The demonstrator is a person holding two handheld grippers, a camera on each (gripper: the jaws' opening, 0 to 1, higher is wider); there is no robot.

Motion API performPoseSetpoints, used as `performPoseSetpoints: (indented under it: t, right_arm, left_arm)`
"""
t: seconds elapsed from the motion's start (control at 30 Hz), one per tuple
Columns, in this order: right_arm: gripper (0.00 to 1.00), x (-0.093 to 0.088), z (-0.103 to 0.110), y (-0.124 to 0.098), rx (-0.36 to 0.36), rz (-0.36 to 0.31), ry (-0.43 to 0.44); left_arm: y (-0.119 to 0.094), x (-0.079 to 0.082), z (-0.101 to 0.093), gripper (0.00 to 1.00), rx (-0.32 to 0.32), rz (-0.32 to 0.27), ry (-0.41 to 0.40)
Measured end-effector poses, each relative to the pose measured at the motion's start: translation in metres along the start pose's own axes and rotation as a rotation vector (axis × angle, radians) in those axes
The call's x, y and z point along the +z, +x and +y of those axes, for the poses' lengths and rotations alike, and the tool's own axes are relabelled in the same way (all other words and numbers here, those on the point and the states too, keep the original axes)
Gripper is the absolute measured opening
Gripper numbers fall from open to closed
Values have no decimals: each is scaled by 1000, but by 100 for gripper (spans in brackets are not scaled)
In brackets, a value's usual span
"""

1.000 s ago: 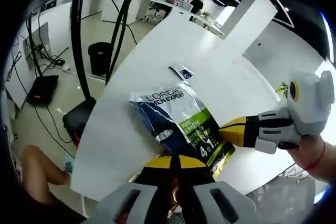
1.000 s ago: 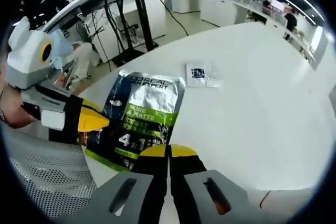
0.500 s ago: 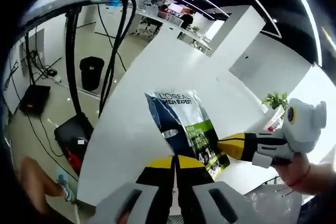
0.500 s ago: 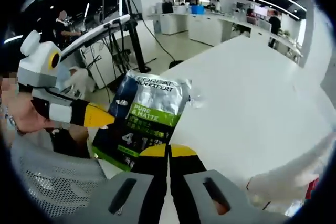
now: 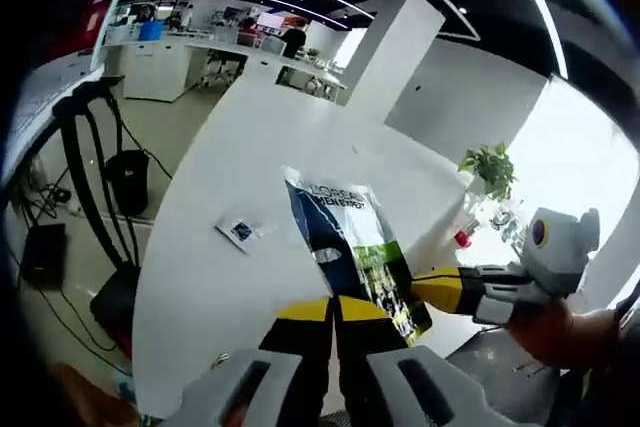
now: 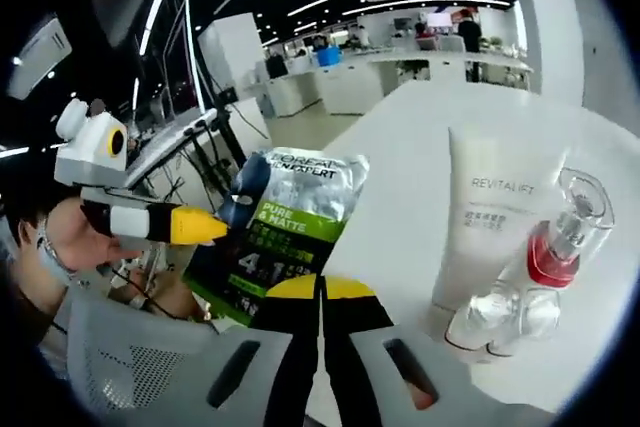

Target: Arrange the skincare products in the storage area until every visible bottle or jar stands upright without overlapping.

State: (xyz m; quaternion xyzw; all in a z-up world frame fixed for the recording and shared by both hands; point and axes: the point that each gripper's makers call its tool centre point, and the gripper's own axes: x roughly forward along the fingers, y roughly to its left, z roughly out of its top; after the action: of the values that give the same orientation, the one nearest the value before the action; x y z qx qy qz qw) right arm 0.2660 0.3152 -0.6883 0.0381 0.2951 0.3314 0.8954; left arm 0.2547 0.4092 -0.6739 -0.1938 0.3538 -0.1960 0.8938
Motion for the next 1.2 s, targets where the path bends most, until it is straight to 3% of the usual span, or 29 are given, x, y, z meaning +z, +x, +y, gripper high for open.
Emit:
performPoseSetpoints:
  t: [0.13,0.3,0.67,0.87,1.2]
  right_arm:
    - [0,8,-5,-8,-5,-42,19]
    - [0,11,-17,-12,-56,-70,-27]
    - [0,0,-39,-12,-124,-33,-18]
    - [0,-7,-42,-10,-140,4,-52]
    - [0,-7,-40,-11,-183,15,-208]
  left_arm:
    - [3,13,-13,1,11,-25,-25]
    - [14,19,-27,1,18,-56,-67]
    - [46,0,-20,1,79,51,-6]
    - [56,-6,-16,1,108,69,59]
    - [58,-14,-13,1,76,65,21]
